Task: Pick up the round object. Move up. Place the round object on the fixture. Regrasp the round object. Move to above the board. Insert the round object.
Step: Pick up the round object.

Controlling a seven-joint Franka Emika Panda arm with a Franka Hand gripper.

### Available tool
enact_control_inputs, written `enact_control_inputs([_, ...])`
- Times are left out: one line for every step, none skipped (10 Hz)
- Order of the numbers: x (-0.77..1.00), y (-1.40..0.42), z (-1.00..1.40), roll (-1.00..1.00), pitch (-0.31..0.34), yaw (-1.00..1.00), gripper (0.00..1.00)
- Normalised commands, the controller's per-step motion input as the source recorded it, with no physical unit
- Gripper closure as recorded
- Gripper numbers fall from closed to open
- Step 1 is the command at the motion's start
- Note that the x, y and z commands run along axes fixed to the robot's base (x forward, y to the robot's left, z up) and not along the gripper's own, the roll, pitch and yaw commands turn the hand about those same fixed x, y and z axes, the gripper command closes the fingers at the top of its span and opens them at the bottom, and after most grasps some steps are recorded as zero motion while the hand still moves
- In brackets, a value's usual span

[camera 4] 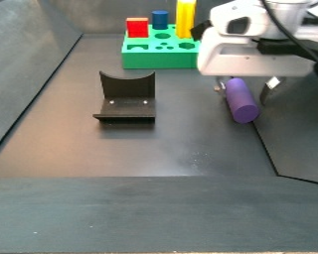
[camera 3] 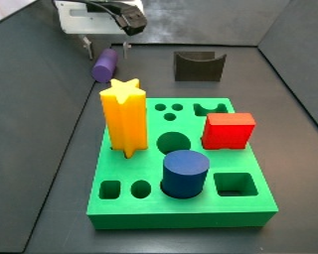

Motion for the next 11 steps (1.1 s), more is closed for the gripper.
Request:
enact_control_inputs([-0.86,0.38,-0.27,0.09,-0.004,0.00,0.00])
enact_control_inputs([-0.31,-0.09,-0.87,0.13,-0.079,0.01,0.00])
enact_control_inputs([0.11,-0.37,-0.99,0.09,-0.060,0.06,0.00])
enact_control_inputs([0.30,-0.40,-1.00,0.08,-0.047,0.00,0.00])
enact_control_inputs([0.50,-0.37,-1.00,0.07,0.000,0.00,0.00])
enact_control_inputs([0.72,-0.28,-1.00,0.07,0.010,-0.03,0.00])
enact_control_inputs([0.73,-0.18,-0.97,0.05,0.051,-0.02,0.00])
enact_control_inputs([0.77,0.00,-0.93,0.04,0.123,0.00,0.00])
enact_control_inputs([0.71,0.08,-0.89,0.07,0.130,0.05,0.00])
enact_control_inputs([0.43,0.17,-0.88,0.09,0.086,0.11,0.00])
enact_control_inputs([-0.06,0.18,-0.27,-0.09,-0.059,0.00,0.00])
